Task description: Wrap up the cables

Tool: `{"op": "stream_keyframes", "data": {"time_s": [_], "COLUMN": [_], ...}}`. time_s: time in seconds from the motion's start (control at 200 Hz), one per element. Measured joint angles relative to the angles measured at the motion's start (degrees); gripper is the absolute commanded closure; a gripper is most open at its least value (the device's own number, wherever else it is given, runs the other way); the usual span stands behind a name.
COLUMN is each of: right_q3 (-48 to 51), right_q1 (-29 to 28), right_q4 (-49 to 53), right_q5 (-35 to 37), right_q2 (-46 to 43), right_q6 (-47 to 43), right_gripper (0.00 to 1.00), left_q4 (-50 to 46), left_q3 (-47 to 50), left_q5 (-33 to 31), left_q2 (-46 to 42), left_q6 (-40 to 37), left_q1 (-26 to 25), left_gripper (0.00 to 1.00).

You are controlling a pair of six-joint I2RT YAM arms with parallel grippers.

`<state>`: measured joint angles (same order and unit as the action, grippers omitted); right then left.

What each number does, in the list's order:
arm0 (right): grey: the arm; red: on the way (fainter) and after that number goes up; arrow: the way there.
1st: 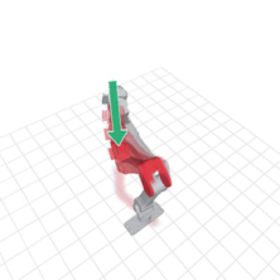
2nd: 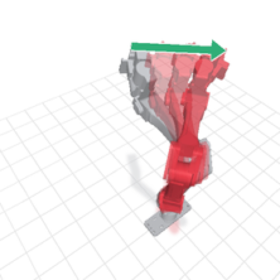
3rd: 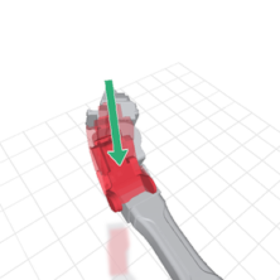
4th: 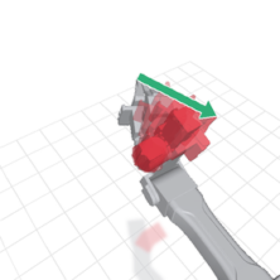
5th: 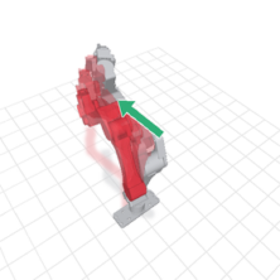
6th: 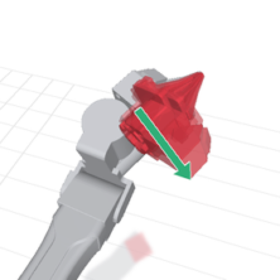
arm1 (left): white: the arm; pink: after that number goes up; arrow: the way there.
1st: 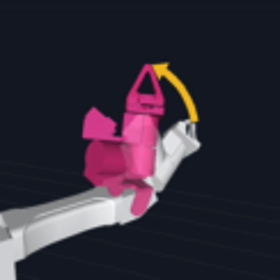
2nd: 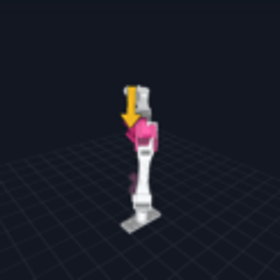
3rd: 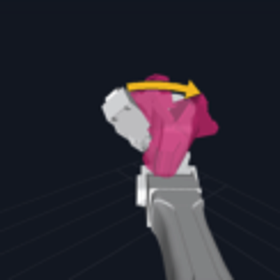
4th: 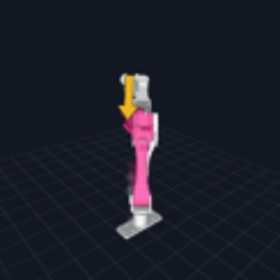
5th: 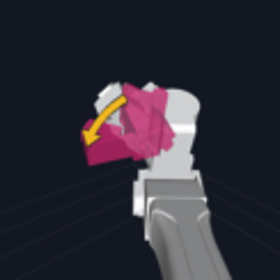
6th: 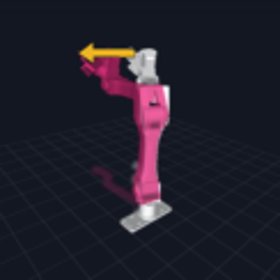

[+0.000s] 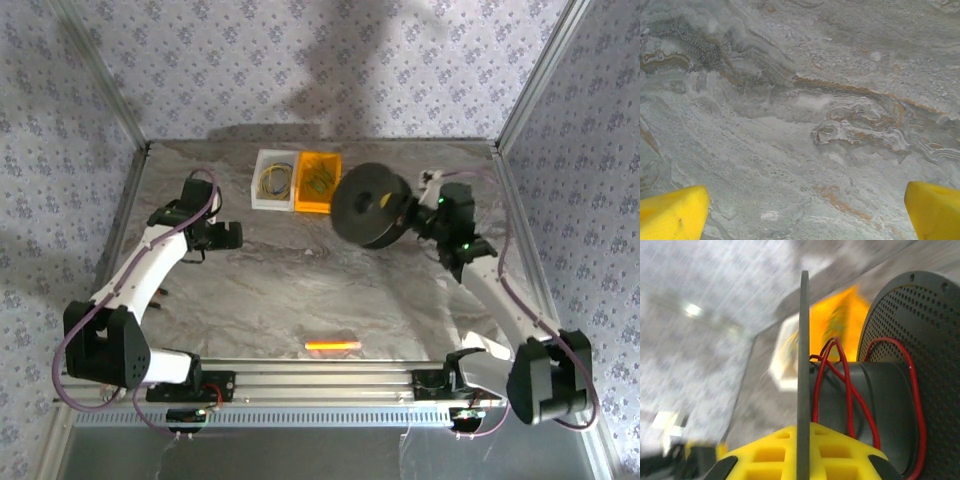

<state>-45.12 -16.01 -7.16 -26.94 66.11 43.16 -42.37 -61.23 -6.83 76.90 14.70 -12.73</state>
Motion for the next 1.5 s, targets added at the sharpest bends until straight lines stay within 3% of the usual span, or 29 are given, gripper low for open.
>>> {"op": "stream_keyframes", "data": {"time_s": [0.12,0.24,0.53,0.879,0.959,1.224,1.259,1.339,1.429,1.499], "right_q3": [4.2,8.3,11.8,8.0,5.9,3.8,3.4,2.3,0.7,-1.4], "right_q1": [-11.0,-16.1,-14.5,-13.9,-13.8,-13.6,-13.6,-13.6,-13.4,-13.3], "right_q4": [-0.8,-1.8,-15.8,-22.6,-23.5,-17.9,-16.0,-11.0,-4.6,0.6], "right_q5": [-1.0,-1.4,-6.1,-8.5,-9.0,-5.0,-4.1,-1.3,1.1,2.9], "right_q2": [-0.8,1.5,12.7,23.8,26.9,30.3,30.1,29.3,28.4,27.1], "right_q6": [2.7,5.0,6.6,5.3,5.3,0.8,-0.1,-3.6,-7.5,-10.7], "right_gripper": [1.0,1.0,1.0,0.97,0.85,0.7,0.62,0.29,0.01,0.0], "left_q4": [-0.5,-0.9,-1.6,-2.4,-2.4,-1.6,-1.4,-1.3,-1.3,-1.3], "left_q3": [0.1,0.3,0.3,1.3,1.3,1.6,1.6,1.7,1.7,1.7], "left_q5": [0.0,0.0,0.0,0.0,0.0,0.5,0.6,0.7,0.6,0.6], "left_q2": [-1.2,-2.3,-2.9,-4.0,-4.0,-3.9,-3.9,-3.9,-3.9,-3.9], "left_q6": [0.1,0.7,1.1,1.1,1.1,2.1,2.2,2.4,2.4,2.4], "left_q1": [-0.5,-0.6,-1.8,-1.9,-1.9,-2.9,-3.1,-3.1,-3.0,-3.1], "left_gripper": [0.0,0.0,0.0,0.0,0.0,0.0,0.0,0.0,0.0,0.0]}}
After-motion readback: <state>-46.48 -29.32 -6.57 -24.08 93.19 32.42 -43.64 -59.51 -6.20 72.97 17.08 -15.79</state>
